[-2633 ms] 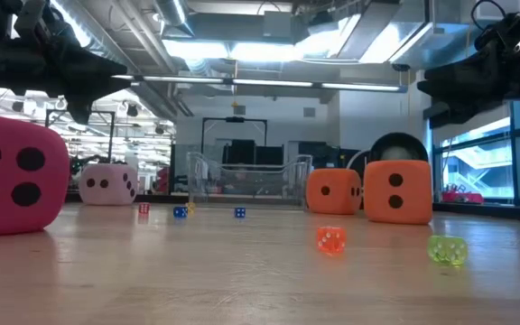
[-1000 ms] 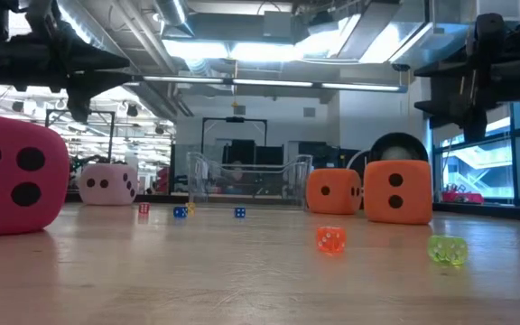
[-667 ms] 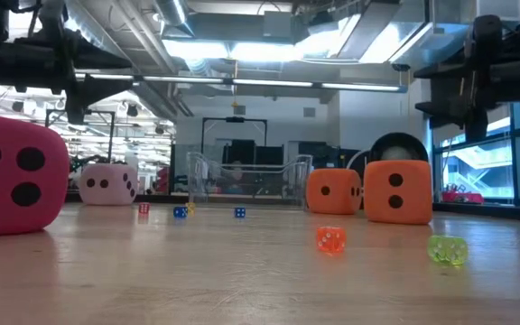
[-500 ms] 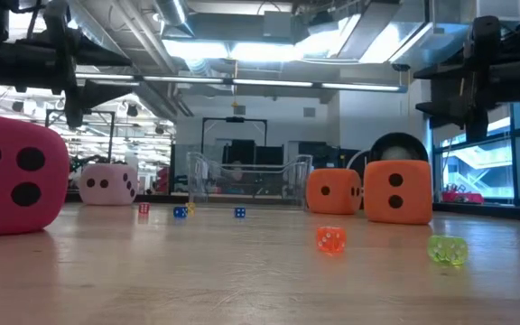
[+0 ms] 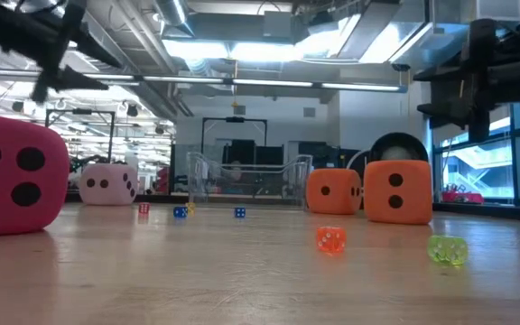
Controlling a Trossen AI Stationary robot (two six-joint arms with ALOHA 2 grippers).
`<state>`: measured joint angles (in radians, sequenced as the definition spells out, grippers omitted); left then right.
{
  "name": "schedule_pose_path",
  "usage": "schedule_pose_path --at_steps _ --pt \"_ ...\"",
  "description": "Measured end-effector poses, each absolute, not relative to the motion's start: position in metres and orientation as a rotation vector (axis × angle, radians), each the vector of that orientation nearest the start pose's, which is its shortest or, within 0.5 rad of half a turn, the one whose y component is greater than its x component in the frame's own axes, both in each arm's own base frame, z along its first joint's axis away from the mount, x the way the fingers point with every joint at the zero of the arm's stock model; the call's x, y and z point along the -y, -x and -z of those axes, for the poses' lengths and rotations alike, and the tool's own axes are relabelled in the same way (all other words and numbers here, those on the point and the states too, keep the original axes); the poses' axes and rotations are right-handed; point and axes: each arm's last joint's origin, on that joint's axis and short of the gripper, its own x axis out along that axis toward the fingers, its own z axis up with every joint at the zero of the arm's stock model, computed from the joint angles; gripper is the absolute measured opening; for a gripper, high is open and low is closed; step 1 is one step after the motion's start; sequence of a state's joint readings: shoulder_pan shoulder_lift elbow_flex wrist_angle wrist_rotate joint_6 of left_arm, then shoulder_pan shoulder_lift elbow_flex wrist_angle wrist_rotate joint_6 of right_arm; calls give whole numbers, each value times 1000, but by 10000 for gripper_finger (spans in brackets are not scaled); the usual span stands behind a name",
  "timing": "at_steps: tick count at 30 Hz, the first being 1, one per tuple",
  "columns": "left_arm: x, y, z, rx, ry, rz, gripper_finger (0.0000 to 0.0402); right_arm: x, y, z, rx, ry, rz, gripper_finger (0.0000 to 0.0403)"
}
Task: Pick & Place Dice
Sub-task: Put the large pink dice into the transparent bin
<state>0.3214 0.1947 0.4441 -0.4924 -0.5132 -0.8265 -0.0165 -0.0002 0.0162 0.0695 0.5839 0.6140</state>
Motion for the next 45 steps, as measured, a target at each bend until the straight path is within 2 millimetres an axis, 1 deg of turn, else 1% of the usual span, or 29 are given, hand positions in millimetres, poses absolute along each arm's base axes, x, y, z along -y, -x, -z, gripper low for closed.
schedule_pose_path --at_steps 3,7,12,15,17,20,22,25,29,36,38,41,45 --pt "-41 -68 -271 1 723 -978 220 18 -91 -175 273 -619 579 293" --pt "-52 -82 -294 -152 608 -1095 219 18 -91 -175 274 -619 581 293" --pt "-75 -99 -312 -386 522 -1294 219 18 -91 -175 274 -619 581 293" --pt "-90 -107 -320 -432 557 -1359 219 18 -91 -175 274 -619 581 293" --pt "-98 -111 -325 -432 622 -1341 219 18 -91 -175 274 -619 581 293" --pt "-105 -118 -334 -428 703 -1225 219 18 -91 -175 271 -620 571 293" --pt "-108 -121 -334 -471 681 -1152 219 18 -91 -175 267 -620 559 293" --pt "-113 -126 -336 -494 581 -1104 219 18 -91 -175 267 -621 558 293" --pt "-117 -129 -339 -472 507 -1105 219 17 -91 -175 267 -621 557 293" --pt "-122 -136 -347 -354 495 -1082 219 17 -91 -175 267 -623 554 293" --pt "-122 -136 -347 -343 527 -1081 220 17 -91 -175 267 -624 555 293" --pt "-122 -136 -344 -372 534 -1089 233 17 -91 -175 263 -611 556 293" --pt "-126 -140 -337 -435 527 -1106 265 17 -91 -175 250 -568 560 293"
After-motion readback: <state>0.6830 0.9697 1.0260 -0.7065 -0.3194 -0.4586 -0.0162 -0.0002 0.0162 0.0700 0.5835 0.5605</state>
